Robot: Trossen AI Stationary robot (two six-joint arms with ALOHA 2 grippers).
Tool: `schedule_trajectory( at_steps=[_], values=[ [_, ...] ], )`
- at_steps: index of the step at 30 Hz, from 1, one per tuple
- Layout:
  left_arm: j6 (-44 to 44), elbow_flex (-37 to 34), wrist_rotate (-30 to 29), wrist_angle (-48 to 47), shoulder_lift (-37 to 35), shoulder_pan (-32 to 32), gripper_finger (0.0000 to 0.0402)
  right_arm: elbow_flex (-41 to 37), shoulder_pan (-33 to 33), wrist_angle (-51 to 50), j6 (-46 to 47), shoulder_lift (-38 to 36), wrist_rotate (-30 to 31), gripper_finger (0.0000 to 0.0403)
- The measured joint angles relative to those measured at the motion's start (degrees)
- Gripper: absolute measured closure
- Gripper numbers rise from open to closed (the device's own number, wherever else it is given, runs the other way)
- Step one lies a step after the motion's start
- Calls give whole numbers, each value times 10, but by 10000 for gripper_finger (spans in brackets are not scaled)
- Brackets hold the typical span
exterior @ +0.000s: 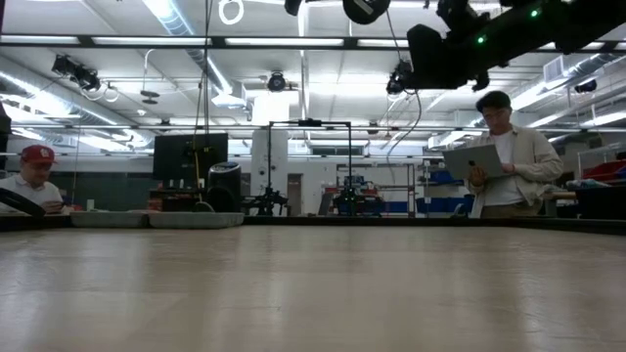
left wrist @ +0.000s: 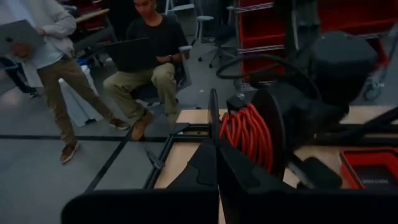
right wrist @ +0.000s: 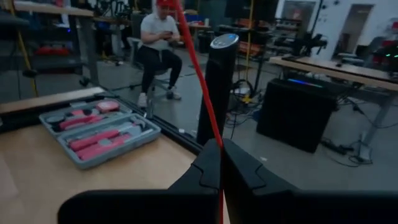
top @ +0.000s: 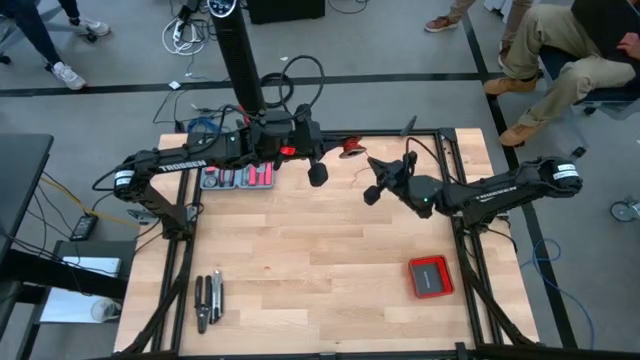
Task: Coil cords
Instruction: Coil the red wire onto the spool
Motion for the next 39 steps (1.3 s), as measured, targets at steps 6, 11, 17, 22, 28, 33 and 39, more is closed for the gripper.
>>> schedule_trajectory(
  at_steps=[6,11,17,22,28,33,39],
  values=[
    [-16,-16,-14,57,23,3,401,2,-25,72,-30,45,-71,401],
    [-19,-29,-30,128,55,4,401,27,-35,85,-49,85,-108,402],
    [-11,-30,-83,167,100,4,401,52,-32,85,-69,102,-126,402],
    [19,-30,-99,165,127,5,401,55,-22,84,-82,84,-129,403],
    [27,-30,-94,151,134,6,401,55,-22,49,-83,57,-135,403],
    [27,-30,-92,109,134,12,401,54,-18,38,-84,35,-137,403],
    [34,-30,-88,33,133,14,401,54,-10,13,-101,6,-122,403]
  ],
)
